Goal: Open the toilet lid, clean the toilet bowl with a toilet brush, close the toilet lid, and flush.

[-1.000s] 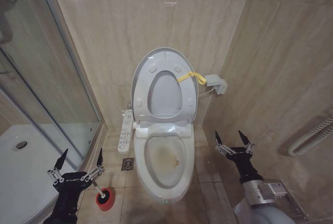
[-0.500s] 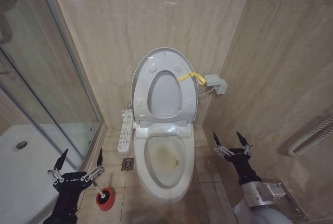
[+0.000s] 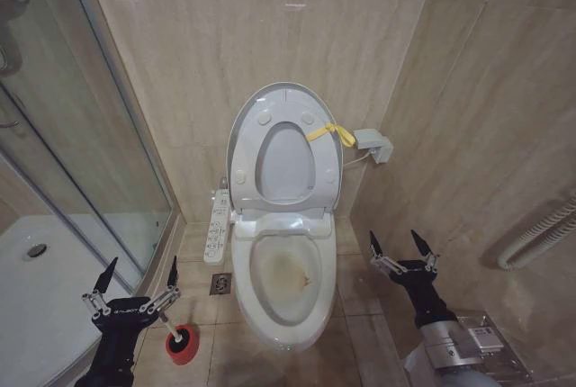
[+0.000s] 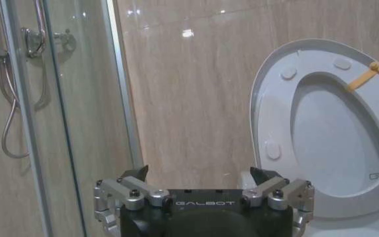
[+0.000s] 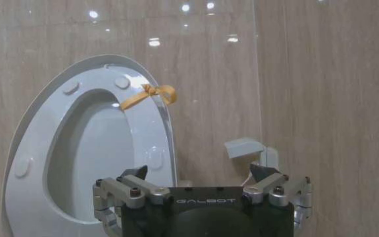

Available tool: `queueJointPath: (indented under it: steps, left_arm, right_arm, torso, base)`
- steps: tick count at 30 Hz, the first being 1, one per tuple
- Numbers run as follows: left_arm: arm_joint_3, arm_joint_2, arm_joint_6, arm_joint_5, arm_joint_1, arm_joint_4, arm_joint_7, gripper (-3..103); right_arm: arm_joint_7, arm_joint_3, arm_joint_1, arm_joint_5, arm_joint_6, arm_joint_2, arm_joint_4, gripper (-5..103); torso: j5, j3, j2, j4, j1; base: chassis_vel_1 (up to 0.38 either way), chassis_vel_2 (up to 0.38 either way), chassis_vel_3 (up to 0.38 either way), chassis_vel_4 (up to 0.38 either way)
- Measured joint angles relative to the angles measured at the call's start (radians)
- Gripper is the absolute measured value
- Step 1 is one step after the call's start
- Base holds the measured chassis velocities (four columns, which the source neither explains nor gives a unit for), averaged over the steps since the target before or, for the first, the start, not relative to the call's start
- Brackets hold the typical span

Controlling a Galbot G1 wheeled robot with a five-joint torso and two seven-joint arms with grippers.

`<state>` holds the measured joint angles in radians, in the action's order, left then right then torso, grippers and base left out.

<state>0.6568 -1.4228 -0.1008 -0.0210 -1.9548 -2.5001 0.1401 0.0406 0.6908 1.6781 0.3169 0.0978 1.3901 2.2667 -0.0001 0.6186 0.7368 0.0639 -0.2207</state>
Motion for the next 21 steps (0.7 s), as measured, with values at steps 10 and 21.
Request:
queueJointPath:
  steps: [10,21]
  left_arm:
    - [0.000,0.000,0.000,0.000,0.000,0.000,0.000,100]
    - [0.000,0.000,0.000,0.000,0.000,0.000,0.000,100]
  right_arm:
    - [-0.001,0.000,0.000,-0.001,-0.001,0.000,0.000,100]
    - [-0.002,0.000,-0.001,-0.001,-0.001,0.000,0.000,100]
  torso:
    - [0.0000,0.000,0.000,0.0000,0.000]
    - [0.0000,0.000,0.000,0.0000,0.000]
  base:
    - [0.000,0.000,0.000,0.000]
    - [0.000,0.000,0.000,0.000]
